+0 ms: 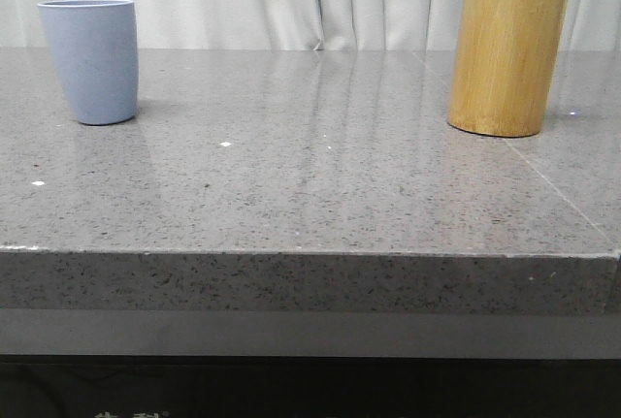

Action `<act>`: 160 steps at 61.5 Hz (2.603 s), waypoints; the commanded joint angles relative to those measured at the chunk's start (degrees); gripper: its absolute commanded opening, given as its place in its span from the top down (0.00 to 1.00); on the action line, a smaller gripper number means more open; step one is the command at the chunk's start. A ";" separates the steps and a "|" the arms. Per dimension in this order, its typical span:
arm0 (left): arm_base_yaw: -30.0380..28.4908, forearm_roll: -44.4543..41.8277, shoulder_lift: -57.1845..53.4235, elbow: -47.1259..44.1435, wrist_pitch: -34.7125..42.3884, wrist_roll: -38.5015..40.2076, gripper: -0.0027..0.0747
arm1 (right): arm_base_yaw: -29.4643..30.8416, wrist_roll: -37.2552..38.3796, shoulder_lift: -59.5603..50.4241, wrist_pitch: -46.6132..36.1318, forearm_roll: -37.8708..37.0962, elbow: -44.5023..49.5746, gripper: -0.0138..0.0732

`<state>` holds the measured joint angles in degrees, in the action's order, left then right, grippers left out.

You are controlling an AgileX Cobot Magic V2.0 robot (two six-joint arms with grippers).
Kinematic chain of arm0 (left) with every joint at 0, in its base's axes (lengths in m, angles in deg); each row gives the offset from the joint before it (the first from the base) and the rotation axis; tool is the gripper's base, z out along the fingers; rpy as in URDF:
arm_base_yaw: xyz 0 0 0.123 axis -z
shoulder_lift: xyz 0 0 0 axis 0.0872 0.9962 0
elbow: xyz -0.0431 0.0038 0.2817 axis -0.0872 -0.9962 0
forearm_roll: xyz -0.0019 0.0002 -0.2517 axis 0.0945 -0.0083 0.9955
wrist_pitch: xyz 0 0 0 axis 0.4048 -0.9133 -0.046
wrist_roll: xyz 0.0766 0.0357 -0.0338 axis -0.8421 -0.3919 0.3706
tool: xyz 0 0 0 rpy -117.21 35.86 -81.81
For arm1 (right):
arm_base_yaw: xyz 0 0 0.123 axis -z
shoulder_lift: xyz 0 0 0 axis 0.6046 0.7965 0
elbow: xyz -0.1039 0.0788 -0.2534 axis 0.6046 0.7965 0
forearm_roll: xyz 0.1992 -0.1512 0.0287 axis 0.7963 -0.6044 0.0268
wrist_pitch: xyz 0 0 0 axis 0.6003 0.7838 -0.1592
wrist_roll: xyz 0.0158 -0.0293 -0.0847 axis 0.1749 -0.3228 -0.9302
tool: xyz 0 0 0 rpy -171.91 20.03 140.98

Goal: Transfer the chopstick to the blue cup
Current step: 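Move the left gripper forward toward the light blue cup, then lower the left gripper over the blue cup and grip its rim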

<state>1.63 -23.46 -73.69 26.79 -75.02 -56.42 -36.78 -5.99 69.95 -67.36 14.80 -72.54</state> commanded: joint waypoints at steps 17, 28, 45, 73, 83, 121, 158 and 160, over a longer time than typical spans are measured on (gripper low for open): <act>0.41 0.64 -1.33 -0.73 4.61 0.35 0.99 | 0.28 -0.34 -1.14 -5.00 0.06 -0.15 0.92; 0.41 0.64 -1.33 -0.73 4.61 0.35 0.99 | 0.27 -0.34 -1.14 -6.45 0.06 -0.15 0.92; 0.41 0.64 -1.33 -0.73 7.53 0.35 0.99 | 0.27 -0.34 -1.14 -9.23 0.06 -0.20 0.92; 0.41 0.64 2.30 23.62 -5.97 0.35 0.99 | 0.27 -0.34 4.77 9.35 -0.33 -23.37 0.92; 0.41 0.64 9.40 34.99 -16.25 0.35 0.99 | 0.27 -0.34 11.95 20.07 -0.79 -34.95 0.92; 0.41 1.95 28.22 44.84 -28.90 0.35 0.99 | 0.27 -0.48 29.98 37.45 -0.80 -45.09 0.91; 0.41 1.59 45.21 51.92 -26.64 -1.44 0.33 | 0.09 -4.86 30.82 40.17 3.69 -45.09 0.21; 0.41 1.49 46.62 53.11 -27.27 -1.75 0.33 | 0.09 -4.86 30.82 40.17 3.69 -45.09 0.21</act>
<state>1.63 -22.38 -30.32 75.28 -105.32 -57.62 -36.78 -10.05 100.09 -23.61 17.75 -115.77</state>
